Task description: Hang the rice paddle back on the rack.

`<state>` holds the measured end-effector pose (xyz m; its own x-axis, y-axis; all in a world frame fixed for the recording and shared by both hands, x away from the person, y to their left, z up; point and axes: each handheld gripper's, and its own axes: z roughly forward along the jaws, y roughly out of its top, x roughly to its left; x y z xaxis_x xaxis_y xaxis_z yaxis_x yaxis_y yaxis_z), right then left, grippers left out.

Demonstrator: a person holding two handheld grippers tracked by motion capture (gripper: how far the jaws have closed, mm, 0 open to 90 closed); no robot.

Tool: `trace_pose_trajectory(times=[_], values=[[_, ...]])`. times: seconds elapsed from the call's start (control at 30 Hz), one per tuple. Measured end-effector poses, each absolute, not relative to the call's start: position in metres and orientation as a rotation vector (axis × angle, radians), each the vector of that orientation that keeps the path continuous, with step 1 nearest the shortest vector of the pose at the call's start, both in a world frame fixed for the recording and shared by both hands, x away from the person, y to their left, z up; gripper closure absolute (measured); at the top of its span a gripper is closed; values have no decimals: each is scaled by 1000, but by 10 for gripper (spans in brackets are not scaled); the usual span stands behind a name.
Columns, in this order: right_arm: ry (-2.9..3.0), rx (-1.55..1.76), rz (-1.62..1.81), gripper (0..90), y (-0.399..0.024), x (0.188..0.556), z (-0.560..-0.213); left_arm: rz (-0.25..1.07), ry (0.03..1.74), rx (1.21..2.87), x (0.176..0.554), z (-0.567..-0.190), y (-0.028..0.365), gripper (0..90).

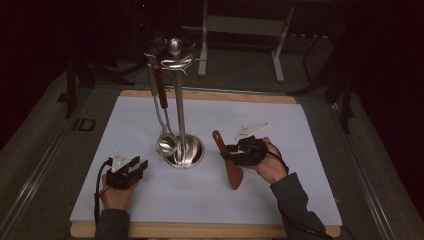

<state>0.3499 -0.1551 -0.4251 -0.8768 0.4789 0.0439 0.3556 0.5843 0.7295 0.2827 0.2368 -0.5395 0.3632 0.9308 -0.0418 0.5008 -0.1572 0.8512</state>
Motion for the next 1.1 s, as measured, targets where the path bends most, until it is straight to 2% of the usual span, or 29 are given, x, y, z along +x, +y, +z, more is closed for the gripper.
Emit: trace_pose_trajectory(times=[1.1], values=[[2532, 643, 1374, 661, -136, 346, -390, 655, 1257, 1796, 282, -539, 237, 618]])
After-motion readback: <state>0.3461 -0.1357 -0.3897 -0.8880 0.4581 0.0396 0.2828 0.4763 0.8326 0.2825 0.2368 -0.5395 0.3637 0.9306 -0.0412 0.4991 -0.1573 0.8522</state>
